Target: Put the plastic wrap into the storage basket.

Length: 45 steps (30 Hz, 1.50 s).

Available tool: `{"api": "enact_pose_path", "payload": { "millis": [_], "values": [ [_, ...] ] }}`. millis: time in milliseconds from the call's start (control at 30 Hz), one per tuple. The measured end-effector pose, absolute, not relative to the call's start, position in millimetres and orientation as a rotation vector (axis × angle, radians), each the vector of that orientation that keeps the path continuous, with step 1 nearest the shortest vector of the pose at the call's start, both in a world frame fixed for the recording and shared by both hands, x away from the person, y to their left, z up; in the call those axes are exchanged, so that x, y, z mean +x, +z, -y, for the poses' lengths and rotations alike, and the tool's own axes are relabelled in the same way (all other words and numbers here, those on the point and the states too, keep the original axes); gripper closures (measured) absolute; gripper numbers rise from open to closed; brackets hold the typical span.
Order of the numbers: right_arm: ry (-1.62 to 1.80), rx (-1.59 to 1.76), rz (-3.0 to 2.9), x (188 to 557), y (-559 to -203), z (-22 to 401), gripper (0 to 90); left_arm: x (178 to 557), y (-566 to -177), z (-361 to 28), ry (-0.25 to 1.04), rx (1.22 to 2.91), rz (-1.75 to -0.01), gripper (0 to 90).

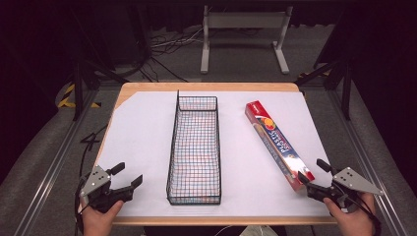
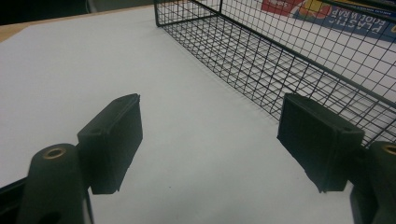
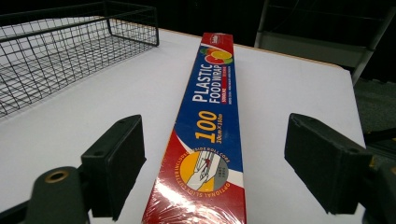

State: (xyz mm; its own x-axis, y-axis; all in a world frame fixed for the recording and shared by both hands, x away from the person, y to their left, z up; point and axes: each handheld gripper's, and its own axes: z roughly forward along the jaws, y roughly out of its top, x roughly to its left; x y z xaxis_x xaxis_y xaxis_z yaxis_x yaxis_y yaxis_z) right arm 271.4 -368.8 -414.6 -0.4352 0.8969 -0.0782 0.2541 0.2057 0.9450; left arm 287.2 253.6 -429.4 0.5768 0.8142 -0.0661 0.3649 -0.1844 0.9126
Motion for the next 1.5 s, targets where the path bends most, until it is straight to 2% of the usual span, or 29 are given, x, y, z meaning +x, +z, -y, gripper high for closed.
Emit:
{"api": "enact_pose_path", "payload": {
  "millis": [300,600,1500],
  "values": [
    [1.252,1.077,-1.825,271.4,-413.0,368.8,20.8,287.8,-430.6,-253.1,0.542,1.787,-0.972,22.6],
    [1.278,1.110,-1.831,275.4,-394.3,363.8,20.2,285.9,-431.5,-253.1,0.540,1.780,-0.987,22.7],
    [1.011,1.254,-2.040,359.3,-337.3,336.9,17.6,288.3,-433.6,-252.8,0.524,1.785,-1.003,22.8]
  ]
}}
